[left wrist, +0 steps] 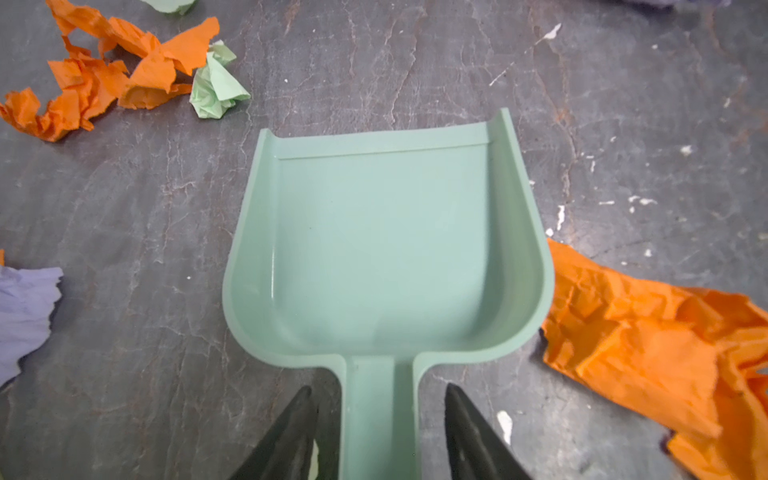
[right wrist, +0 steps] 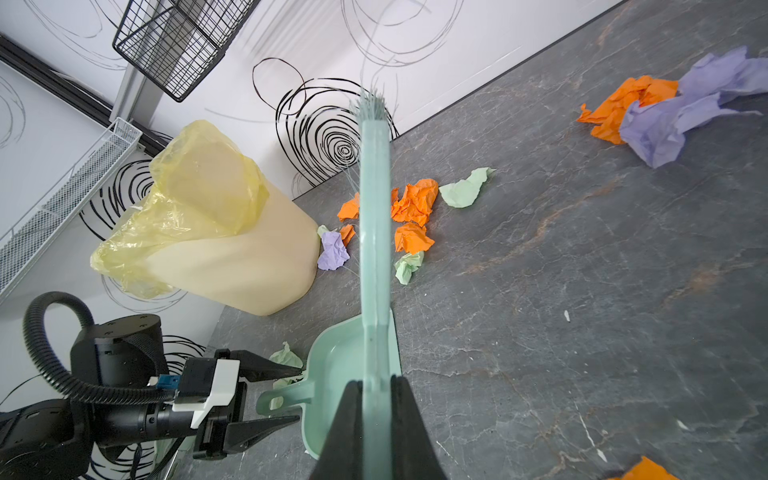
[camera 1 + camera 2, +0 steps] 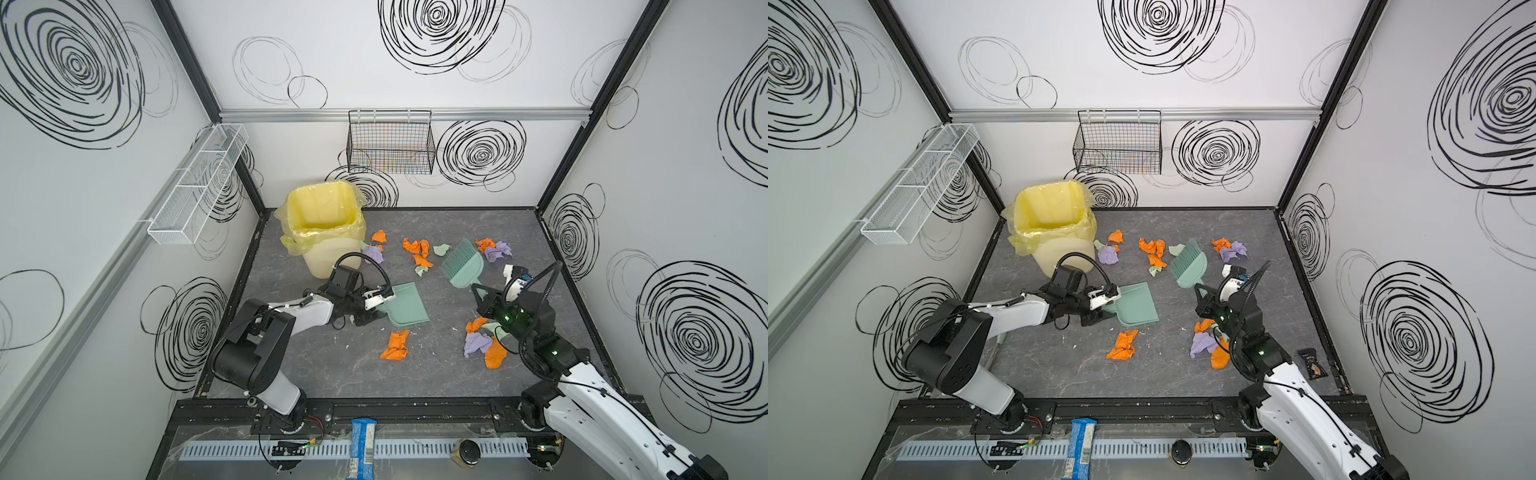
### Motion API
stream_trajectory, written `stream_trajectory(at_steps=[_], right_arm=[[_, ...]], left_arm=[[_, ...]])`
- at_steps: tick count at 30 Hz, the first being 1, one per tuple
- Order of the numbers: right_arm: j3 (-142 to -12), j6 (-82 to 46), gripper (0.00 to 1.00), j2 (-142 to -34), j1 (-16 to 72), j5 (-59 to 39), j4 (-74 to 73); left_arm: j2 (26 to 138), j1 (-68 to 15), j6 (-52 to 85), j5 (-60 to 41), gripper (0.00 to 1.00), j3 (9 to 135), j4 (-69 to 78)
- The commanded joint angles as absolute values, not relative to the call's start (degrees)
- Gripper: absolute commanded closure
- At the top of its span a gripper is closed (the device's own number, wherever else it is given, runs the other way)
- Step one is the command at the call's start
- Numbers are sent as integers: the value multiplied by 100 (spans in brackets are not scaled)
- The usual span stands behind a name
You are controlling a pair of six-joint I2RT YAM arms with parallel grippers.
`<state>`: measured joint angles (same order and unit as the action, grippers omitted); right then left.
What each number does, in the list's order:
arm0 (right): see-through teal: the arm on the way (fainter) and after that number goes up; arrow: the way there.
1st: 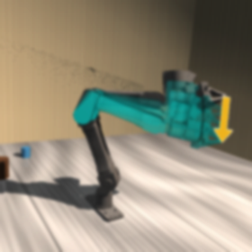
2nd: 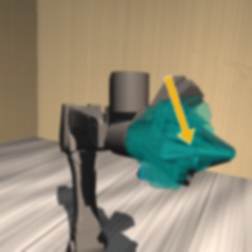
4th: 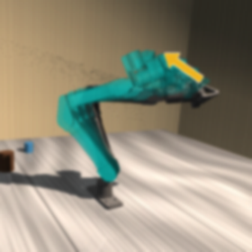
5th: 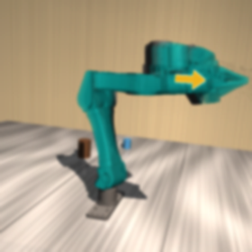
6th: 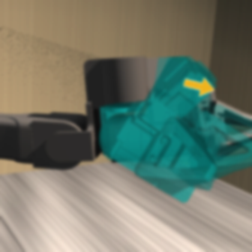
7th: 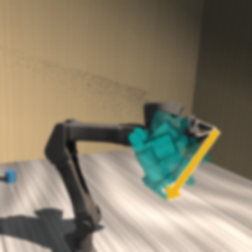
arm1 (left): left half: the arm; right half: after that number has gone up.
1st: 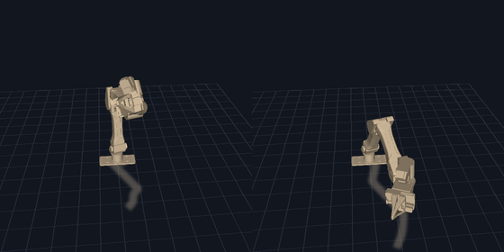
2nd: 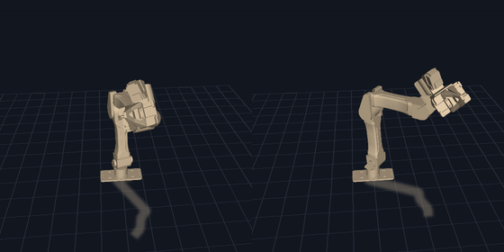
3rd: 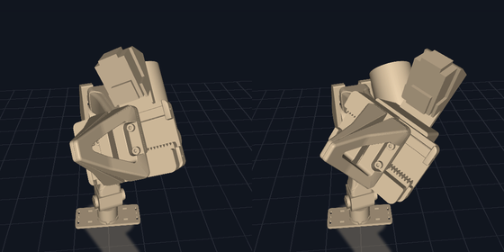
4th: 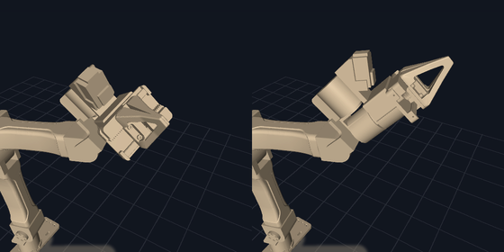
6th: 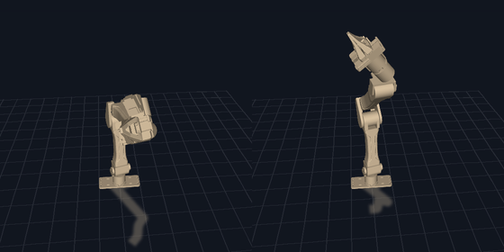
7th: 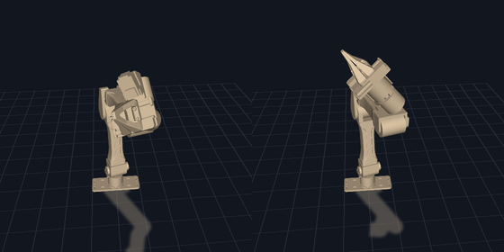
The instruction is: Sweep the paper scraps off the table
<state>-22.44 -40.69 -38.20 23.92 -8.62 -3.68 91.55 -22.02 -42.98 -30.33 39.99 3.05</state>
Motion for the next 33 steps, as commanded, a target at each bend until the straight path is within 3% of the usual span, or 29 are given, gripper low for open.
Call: stream_trajectory(at_steps=[1, 11, 26, 33], right_arm=[[-2293, -4019, 100, -3684, 2362, -829, -409], [-2233, -4026, 100, -3568, 2364, -809, -352], [-2154, -4073, 100, -3559, 2364, -845, -430], [-2153, -4086, 100, -3558, 2356, -855, -426]], left_arm=[[9279, -2234, -4293, -3032, 41, 4141, 299], [9439, -2327, -4239, -2852, 53, 4271, 242], [9519, -2294, -4270, -2820, 57, 4342, 155], [9545, -2258, -4245, -2839, 66, 4386, 135]])
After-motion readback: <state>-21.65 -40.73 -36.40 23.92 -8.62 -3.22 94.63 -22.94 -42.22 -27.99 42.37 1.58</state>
